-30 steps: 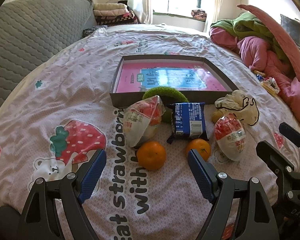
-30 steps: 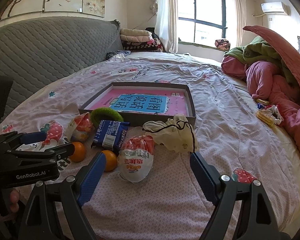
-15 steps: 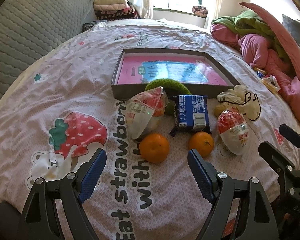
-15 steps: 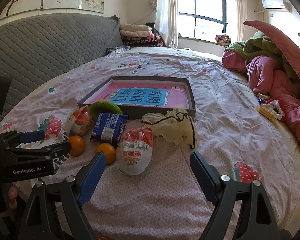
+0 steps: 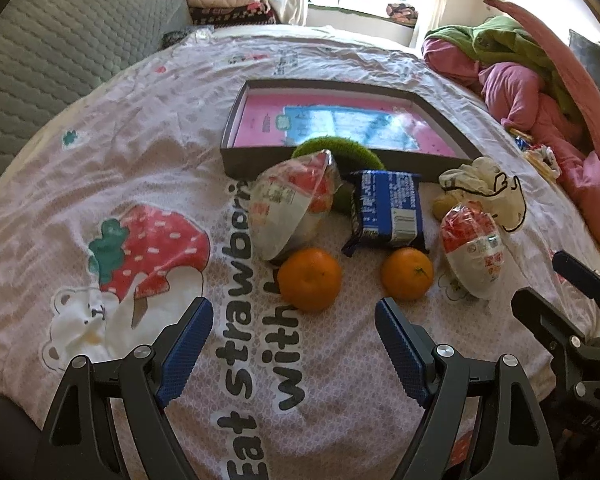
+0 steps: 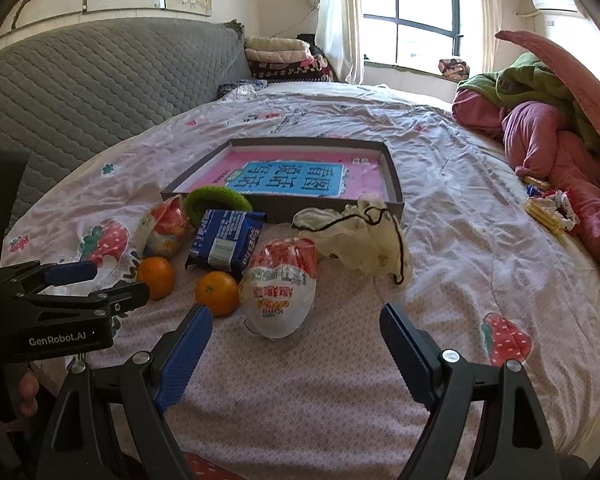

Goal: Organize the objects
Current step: 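Move both tools toward the oranges and wrapped snack on the bed, then grasp the orange with the left tool while the right tool grasps the wrapped snack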

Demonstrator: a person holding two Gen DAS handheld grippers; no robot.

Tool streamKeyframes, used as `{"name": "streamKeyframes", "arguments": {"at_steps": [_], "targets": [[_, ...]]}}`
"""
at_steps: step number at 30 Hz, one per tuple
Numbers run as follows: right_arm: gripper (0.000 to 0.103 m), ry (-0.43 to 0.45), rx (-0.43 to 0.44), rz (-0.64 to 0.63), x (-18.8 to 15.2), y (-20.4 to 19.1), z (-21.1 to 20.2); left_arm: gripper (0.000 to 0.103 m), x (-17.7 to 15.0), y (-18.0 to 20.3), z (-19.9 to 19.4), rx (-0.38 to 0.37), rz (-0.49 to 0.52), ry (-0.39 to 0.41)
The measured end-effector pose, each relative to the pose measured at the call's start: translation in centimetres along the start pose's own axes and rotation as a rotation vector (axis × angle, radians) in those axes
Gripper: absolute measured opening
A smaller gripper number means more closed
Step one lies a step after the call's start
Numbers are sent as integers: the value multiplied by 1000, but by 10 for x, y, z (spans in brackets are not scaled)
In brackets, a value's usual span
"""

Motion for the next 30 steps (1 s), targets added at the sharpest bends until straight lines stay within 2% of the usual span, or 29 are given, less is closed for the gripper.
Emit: {"name": "streamKeyframes", "arguments": {"at_steps": [7, 17, 30], "targets": [[85, -47, 30, 8, -8, -3, 11, 84, -5, -8, 8, -17, -40, -31], [85, -41, 61, 69, -2, 0, 23, 84, -3, -11, 20, -74, -70, -12], [85, -42, 43, 77, 7, -4, 48, 84, 7, -12, 36, -66, -48, 2]]}}
Point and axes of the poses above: each gripper's, at about its wrist camera, not at the fingertips, and z roughly the way its jaws point, y to its right, x to its top, the point moved 6 cm from there along z, roughly the way its jaws point, and after that the axes turned 9 degrees about -x, right-handed, at the moved point
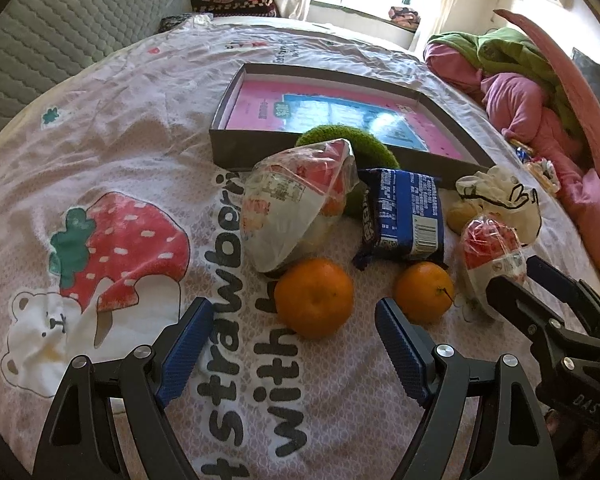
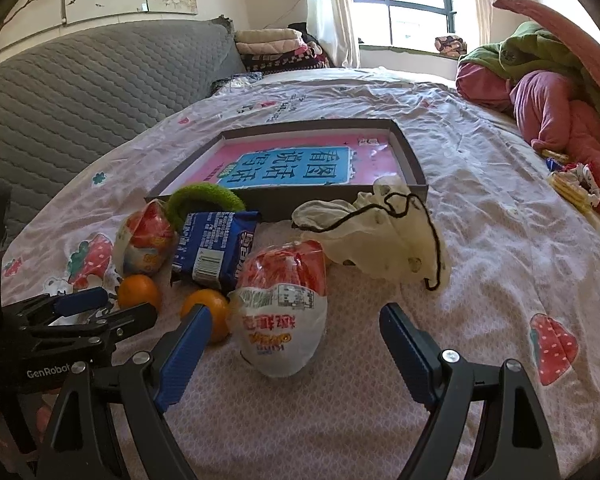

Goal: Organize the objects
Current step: 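Grasp the orange with the left tool while the right tool grasps the wrapped snack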

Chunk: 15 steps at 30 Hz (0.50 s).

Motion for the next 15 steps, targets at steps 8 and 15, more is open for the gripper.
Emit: {"name": "streamKeyframes", "arguments": {"at_steps": [8, 15], "targets": [[74, -9, -15, -23, 0, -7, 12, 76, 3, 2, 8, 22, 18, -3], [65, -14, -21, -39, -3, -9, 19, 65, 1, 8, 15, 34, 48, -15]]}}
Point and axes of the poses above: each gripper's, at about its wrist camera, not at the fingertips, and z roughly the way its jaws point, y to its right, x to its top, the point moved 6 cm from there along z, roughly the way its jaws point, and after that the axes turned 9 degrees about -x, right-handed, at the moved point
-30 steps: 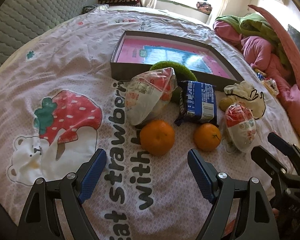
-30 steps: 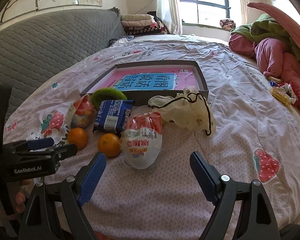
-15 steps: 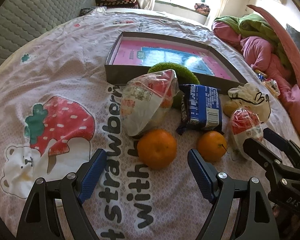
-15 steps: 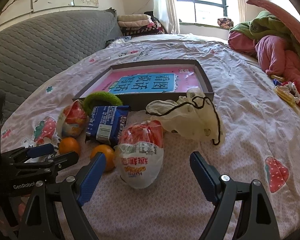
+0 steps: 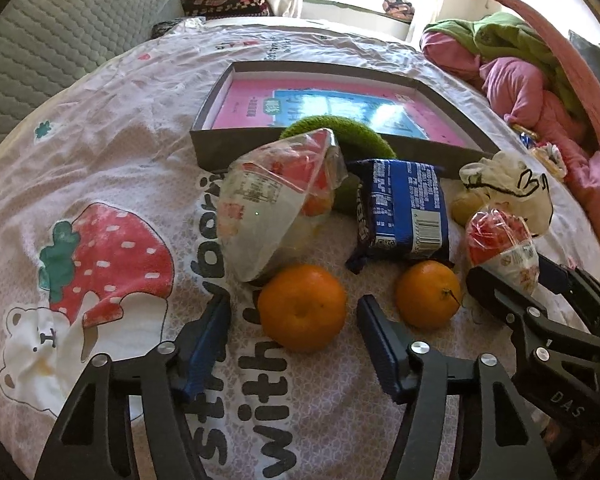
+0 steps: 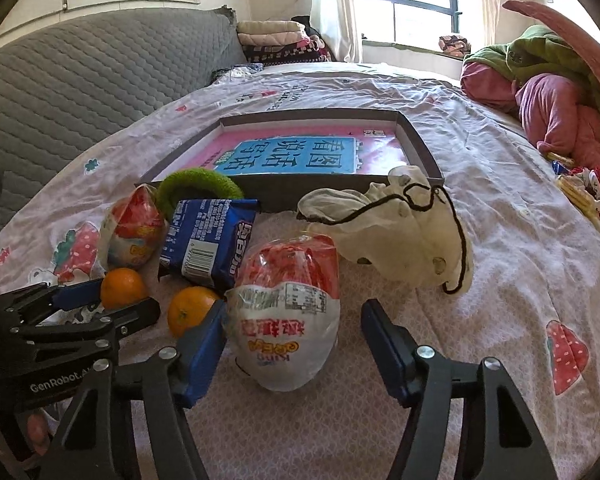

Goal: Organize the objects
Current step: 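Grasp the orange with the left tool while the right tool grasps the wrapped snack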

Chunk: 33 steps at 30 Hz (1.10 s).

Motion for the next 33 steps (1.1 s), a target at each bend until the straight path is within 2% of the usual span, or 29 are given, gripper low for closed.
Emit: {"name": "streamKeyframes", "arguments": {"at_steps": [6, 10, 25, 33], "targets": [[52, 8, 17, -24, 0, -5, 0, 48, 1, 6, 3, -10, 14, 6], [52, 20, 20, -34, -1, -5, -1, 41, 1, 8, 2, -8, 29, 19], [52, 90, 68, -33, 2, -3, -24, 41, -5, 24, -14, -42, 74, 51], [52, 151, 82, -50, 10, -9, -42, 41, 0, 25, -28, -19, 88, 97]]}}
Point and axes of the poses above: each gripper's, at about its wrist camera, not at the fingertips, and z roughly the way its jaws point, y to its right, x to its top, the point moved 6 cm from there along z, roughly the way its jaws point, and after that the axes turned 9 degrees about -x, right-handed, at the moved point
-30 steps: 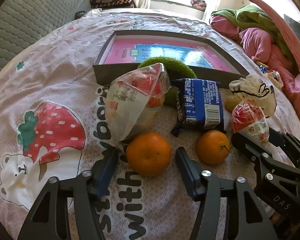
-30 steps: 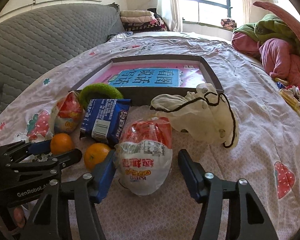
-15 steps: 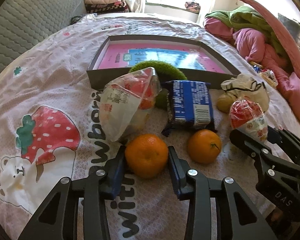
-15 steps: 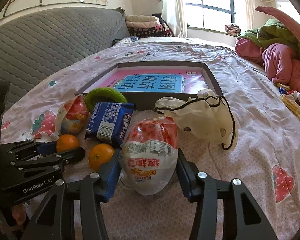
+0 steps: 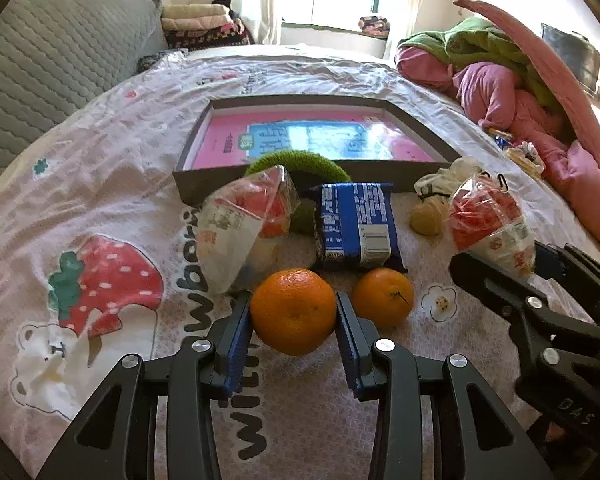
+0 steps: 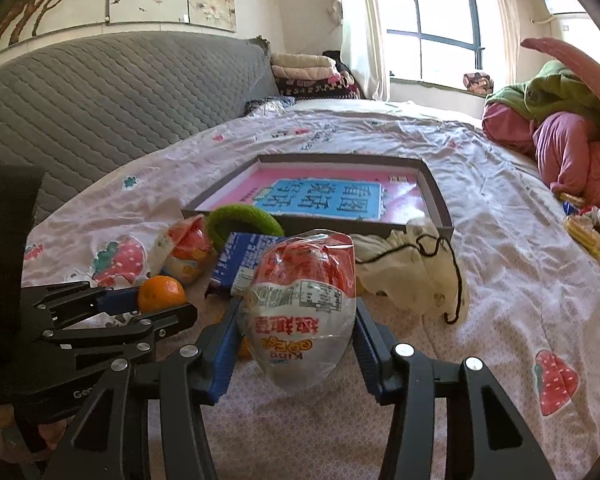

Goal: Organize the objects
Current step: 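Grasp the orange with the left tool while the right tool grasps the wrapped snack, then carry the orange into the tray with the left tool while the right tool carries the snack there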

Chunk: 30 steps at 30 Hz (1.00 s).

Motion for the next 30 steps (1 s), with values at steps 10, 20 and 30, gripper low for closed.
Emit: {"name": "streamKeyframes", "arguments": {"at_steps": [10, 20, 30], "targets": [[52, 33, 8, -13, 11, -2, -6, 41, 15, -1, -12, 10, -6, 52], [52, 58, 5, -16, 27, 2, -6, 41, 43, 3, -11, 24, 25, 76], [52, 79, 13, -20, 45, 5, 1, 41, 68, 3, -3, 22, 31, 94]]}}
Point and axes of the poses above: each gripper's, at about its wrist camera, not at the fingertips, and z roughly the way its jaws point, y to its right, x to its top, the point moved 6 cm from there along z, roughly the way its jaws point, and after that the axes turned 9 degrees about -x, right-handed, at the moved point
